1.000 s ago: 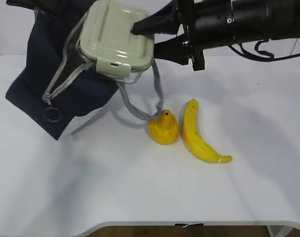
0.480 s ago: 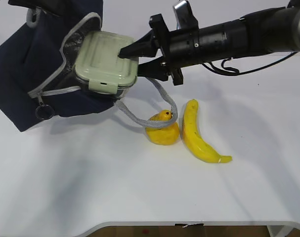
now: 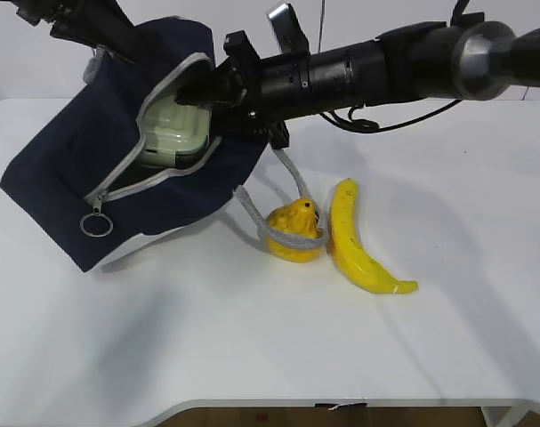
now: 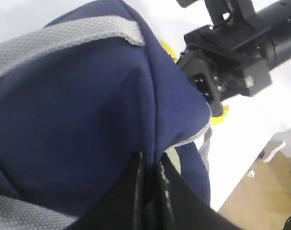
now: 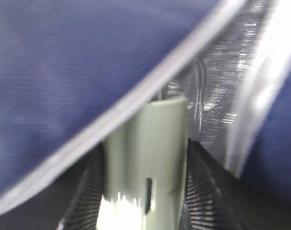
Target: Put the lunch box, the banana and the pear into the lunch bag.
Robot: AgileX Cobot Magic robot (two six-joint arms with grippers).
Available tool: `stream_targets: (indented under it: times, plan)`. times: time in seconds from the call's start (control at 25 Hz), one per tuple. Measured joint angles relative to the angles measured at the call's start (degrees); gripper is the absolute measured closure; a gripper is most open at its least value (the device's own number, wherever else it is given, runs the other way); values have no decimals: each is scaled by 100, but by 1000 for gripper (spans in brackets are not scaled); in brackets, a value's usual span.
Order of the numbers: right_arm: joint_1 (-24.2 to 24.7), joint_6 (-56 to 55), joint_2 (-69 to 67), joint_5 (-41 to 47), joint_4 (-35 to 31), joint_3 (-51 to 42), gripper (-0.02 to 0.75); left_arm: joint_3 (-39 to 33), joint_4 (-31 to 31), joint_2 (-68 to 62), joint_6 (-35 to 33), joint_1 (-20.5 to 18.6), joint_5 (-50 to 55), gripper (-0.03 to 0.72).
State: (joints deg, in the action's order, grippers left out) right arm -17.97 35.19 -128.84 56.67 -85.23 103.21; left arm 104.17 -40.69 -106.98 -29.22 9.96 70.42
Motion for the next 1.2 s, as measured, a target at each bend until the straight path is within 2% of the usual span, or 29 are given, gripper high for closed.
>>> stream_targets:
  times: [1.0, 1.2]
  plan:
    - [-54, -2, -1220, -470, -89, 141, 362, 10, 41, -755, 94, 4, -18, 680]
    - [-54, -2, -1220, -470, -89, 162, 327, 10, 41, -755, 121, 4, -18, 680]
